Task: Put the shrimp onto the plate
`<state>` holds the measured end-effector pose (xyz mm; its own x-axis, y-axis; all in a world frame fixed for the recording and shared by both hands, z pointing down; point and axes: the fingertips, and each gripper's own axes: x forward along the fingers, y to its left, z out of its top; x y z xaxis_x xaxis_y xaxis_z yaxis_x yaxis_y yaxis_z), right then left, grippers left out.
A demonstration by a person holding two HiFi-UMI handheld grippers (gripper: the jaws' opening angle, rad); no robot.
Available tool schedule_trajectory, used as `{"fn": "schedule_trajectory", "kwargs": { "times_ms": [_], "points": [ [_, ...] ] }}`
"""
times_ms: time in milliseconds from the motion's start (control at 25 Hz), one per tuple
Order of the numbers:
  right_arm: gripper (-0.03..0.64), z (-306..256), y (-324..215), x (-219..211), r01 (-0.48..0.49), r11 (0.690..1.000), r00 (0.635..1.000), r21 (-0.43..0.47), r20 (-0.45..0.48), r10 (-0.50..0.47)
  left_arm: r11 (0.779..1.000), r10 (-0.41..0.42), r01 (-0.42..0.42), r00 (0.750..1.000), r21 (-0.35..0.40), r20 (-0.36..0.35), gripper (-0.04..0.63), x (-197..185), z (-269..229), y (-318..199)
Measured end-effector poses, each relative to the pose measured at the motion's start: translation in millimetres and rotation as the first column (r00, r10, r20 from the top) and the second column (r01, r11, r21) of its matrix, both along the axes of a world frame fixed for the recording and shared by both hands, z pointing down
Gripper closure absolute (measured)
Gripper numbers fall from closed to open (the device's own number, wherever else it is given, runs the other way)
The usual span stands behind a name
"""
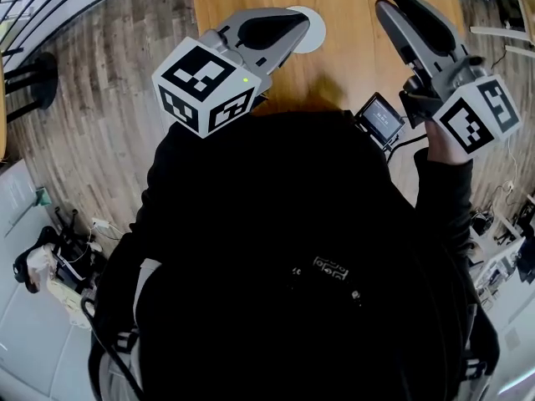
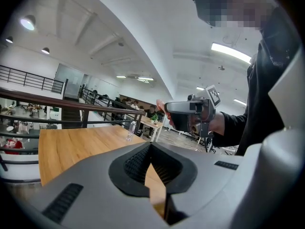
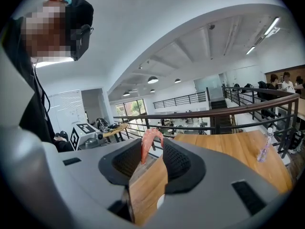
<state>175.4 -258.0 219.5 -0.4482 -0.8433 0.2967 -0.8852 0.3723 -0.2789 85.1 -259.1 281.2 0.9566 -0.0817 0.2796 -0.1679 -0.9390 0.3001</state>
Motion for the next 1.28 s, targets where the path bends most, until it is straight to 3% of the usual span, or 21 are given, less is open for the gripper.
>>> {"fn": "schedule_trajectory", "kwargs": {
  "times_ms": [640, 1280],
  "points": [
    [0.466, 29.7, -51.7, -4.4, 0.135, 0.987, 0.991, -0.087, -0.005, -0.136, 0.980, -0.187, 0.187, 0.982, -0.061, 0.015, 0.597, -22.8, 19.6, -37.7],
    [0.468, 62.8, -63.8, -18.1, 0.190, 0.971, 0.981, -0.144, -0.007, -0.193, 0.964, -0.242, 0.246, 0.969, -0.104, 0.047, 0.597, -44.4, 36.4, -26.9]
  ]
}}
